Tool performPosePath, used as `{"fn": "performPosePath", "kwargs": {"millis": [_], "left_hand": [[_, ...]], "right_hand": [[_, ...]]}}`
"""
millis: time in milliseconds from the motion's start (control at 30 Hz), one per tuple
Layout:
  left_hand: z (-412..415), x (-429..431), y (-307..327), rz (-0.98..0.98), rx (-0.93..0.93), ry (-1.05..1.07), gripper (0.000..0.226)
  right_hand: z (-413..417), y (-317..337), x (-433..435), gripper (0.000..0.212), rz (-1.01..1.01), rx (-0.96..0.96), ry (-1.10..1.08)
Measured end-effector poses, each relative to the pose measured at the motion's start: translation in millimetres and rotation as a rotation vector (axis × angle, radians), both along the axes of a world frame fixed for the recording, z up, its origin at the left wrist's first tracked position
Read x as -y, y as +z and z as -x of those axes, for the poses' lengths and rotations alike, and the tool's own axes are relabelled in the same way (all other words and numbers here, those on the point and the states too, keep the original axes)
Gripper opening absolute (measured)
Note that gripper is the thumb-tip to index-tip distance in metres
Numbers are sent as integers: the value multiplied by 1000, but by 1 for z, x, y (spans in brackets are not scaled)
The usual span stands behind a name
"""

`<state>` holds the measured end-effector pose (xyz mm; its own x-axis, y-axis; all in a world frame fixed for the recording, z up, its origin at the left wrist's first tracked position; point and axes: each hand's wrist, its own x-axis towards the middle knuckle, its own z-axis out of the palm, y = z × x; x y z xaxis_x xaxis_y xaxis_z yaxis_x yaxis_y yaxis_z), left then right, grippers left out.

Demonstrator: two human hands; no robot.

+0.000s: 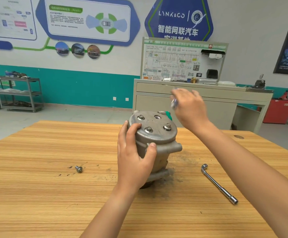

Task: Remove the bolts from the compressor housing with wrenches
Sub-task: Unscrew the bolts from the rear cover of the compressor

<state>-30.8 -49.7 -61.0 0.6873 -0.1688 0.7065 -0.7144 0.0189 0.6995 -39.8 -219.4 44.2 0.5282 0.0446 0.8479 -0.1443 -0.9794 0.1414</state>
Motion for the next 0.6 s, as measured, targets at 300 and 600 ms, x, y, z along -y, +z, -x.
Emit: {"fn": "performPosePath", "kwargs": {"millis": [300,600], "left_hand": [[8,1,-1,31,-27,24,54],[11,4,2,37,-48,49,68]], "right_hand": [[101,-16,-35,56,-106,-308,-261],[117,-16,-59,58,15,-449,-418]]}}
